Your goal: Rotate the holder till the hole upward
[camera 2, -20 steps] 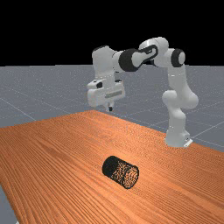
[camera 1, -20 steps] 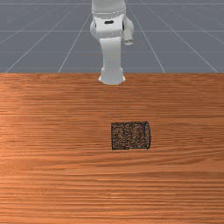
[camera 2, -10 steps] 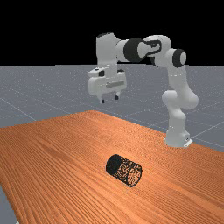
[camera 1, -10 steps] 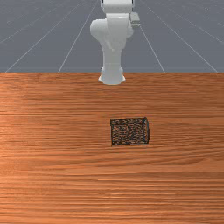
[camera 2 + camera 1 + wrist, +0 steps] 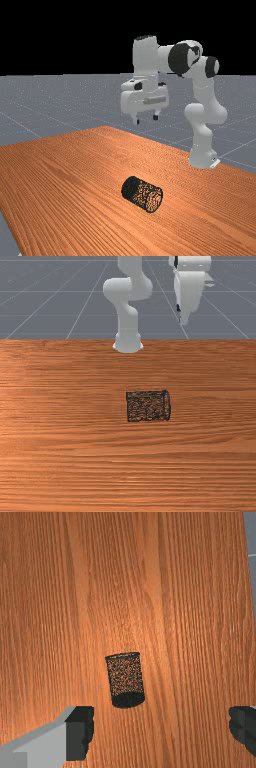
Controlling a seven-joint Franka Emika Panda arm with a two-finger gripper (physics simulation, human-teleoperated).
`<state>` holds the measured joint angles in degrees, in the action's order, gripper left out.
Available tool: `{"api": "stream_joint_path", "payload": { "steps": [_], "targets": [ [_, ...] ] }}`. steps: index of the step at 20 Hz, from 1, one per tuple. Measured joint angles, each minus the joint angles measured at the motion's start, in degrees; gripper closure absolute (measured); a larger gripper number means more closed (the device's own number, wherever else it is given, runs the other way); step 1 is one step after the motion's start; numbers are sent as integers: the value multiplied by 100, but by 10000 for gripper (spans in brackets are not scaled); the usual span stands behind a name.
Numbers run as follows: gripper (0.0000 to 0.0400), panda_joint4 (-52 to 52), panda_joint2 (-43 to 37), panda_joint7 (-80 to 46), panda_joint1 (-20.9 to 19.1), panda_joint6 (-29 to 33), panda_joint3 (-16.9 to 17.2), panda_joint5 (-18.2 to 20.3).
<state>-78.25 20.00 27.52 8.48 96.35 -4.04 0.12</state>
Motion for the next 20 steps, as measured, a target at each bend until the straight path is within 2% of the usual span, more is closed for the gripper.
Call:
{"api": "stream_joint_path", "payload": {
  "steps": [8, 9, 12, 14, 17, 20],
  "targets": [
    [0, 490, 335, -749, 410, -138, -126, -48],
    [0, 1490, 928, -455, 410, -1035, -207, 46],
    [0, 976, 1030, -422, 394, -595, -218, 93],
    [0, -34, 733, -392, 382, 357, -192, 35],
    [0, -336, 783, -383, 377, 705, -186, 26],
    [0, -329, 1001, -363, 369, 759, -192, 54]
  ]
}}
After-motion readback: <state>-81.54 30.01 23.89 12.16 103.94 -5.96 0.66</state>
